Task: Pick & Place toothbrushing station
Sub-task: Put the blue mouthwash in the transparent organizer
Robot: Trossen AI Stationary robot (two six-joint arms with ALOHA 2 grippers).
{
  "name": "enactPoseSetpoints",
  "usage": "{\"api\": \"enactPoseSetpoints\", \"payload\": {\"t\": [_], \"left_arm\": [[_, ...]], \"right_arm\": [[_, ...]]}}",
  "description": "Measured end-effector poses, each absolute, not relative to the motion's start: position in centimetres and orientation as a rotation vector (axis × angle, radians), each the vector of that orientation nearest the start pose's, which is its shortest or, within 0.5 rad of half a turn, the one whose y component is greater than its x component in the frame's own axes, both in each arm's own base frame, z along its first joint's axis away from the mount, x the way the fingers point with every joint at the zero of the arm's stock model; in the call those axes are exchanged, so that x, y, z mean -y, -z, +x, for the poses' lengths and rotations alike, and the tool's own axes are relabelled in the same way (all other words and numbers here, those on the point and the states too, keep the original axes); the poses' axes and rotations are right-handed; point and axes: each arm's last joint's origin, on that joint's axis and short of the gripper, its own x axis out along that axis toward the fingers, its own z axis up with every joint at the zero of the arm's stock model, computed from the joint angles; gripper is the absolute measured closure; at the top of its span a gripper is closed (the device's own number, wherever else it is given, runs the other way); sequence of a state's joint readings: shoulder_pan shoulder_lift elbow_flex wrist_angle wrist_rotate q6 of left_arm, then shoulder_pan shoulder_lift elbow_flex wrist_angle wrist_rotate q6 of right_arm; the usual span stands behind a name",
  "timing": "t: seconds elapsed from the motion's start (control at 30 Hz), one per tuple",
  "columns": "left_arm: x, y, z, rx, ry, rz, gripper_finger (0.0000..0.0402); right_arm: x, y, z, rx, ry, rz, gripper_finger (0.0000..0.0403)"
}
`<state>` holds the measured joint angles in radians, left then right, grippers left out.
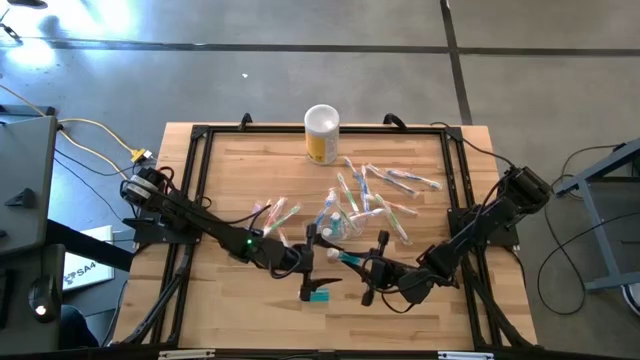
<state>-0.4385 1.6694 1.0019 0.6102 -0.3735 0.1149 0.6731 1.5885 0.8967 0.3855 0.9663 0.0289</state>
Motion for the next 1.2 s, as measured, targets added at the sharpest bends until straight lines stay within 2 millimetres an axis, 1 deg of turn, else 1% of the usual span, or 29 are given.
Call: {"api": "enactPoseSetpoints", "payload": {"t": [0.13,0.27,0.4,0.53,0.8,0.87,1.07,1.13,1.2], "left_arm": [[14.9,-25.8,33.96,-0.03,0.115,0.128,0.0064],[14.84,-25.81,33.97,-0.029,0.094,0.128,0.0064],[14.82,-25.91,33.97,-0.02,0.085,0.124,0.0084],[14.79,-25.91,33.98,-0.02,0.075,0.125,0.0136],[14.66,-25.85,34.0,-0.03,0.038,0.142,0.0293],[14.69,-25.83,33.98,-0.032,0.042,0.142,0.032],[14.7,-25.8,33.99,-0.035,0.042,0.143,0.0319],[14.7,-25.83,34.0,-0.035,0.043,0.144,0.0297],[14.69,-25.84,34.0,-0.037,0.038,0.145,0.0252]], "right_arm": [[-18.86,-23.19,27.43,-0.206,0.288,-0.196,0.0344],[-18.85,-23.18,27.44,-0.206,0.291,-0.196,0.0344],[-18.84,-23.18,27.44,-0.206,0.292,-0.196,0.0344],[-18.88,-23.17,27.42,-0.207,0.288,-0.197,0.0344],[-18.96,-23.11,27.41,-0.212,0.265,-0.199,0.0344],[-18.98,-23.1,27.41,-0.215,0.257,-0.203,0.0343],[-19.02,-23.1,27.38,-0.213,0.261,-0.204,0.0343],[-19.18,-23.17,27.28,-0.206,0.266,-0.209,0.0343],[-19.42,-23.39,27.07,-0.186,0.301,-0.225,0.0343]]}}
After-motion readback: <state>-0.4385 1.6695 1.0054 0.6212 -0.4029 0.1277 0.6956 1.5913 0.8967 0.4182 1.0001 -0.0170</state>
